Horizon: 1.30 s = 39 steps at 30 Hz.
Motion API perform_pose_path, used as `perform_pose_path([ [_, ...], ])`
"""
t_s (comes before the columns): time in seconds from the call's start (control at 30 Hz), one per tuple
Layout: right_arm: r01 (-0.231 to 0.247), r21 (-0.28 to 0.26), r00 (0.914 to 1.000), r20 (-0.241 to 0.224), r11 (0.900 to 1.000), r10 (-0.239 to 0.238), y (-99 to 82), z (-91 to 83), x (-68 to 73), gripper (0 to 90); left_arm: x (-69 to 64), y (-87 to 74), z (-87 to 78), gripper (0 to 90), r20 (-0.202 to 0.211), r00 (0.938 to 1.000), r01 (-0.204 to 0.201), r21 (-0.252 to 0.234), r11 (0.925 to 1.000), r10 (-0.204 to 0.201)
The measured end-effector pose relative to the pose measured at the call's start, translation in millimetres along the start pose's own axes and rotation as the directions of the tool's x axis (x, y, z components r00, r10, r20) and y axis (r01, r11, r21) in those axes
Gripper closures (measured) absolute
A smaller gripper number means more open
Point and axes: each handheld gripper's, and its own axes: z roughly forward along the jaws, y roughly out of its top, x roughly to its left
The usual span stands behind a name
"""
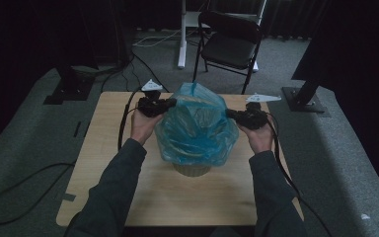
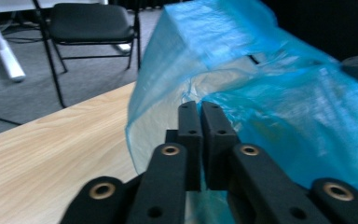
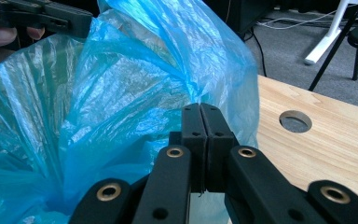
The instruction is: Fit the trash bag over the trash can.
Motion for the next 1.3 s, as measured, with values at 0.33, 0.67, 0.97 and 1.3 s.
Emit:
perform_pose_path([
  [0.33,-0.028,0.048,0.9992,0.028,0.9985,0.026,-3.5,16.1,-8.8,89.9,25.9,-11.7,19.8,89.0,0.038,0.988,0.149,0.025,0.9885,-0.15],
  [0.67,-0.047,0.145,0.9976,0.056,0.9883,0.039,-18.1,27.8,-13.4,89.9,33.3,-30.0,31.0,89.0,0.06,0.9733,0.216,0.078,0.9732,-0.221],
  [0.97,-0.027,0.216,0.998,0.062,0.976,0.014,-32.2,22.0,-12.9,85.4,37.5,-47.6,20.1,79.2,0.054,0.9704,0.231,0.081,0.9696,-0.236],
  [1.3,0.013,0.066,0.9993,0.034,0.9978,-0.015,-24.1,-29.2,3.8,66.0,31.1,-46.8,-15.3,67.5,0.036,0.9832,0.178,0.026,0.9837,-0.179],
])
